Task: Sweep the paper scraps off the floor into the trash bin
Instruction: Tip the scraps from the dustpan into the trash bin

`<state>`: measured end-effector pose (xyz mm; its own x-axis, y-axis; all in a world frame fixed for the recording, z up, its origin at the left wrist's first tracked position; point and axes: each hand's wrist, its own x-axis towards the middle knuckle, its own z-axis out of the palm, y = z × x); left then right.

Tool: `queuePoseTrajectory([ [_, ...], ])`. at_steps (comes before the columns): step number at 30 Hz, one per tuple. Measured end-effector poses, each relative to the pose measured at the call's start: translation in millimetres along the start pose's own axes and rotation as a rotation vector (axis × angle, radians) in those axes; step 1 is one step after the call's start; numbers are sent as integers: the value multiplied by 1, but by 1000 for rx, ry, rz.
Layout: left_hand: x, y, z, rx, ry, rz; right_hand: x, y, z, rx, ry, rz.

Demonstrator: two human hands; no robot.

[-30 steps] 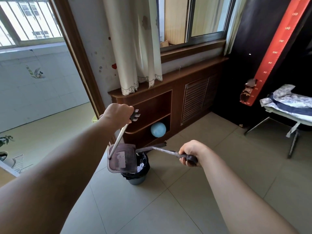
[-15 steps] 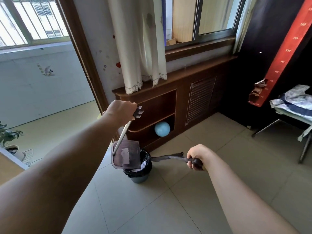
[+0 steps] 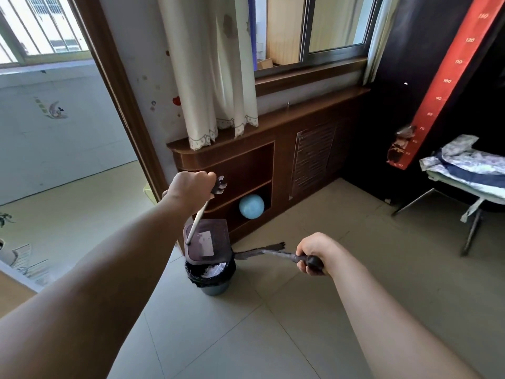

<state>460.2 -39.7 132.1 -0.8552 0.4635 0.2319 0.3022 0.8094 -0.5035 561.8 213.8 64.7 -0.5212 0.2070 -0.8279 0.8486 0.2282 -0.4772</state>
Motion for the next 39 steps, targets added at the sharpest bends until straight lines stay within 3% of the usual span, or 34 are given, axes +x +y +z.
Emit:
queuePoseTrajectory([
  [7,4,4,12,-24,-9,-6,5,0,-8,-34,21,9],
  [24,12,10,15,-31,-9,-3,-6,-6,-32,149,131,-100],
  [39,12,-26,-8,-8,-26,-107,-3,-25,-7,-8,11,-99],
])
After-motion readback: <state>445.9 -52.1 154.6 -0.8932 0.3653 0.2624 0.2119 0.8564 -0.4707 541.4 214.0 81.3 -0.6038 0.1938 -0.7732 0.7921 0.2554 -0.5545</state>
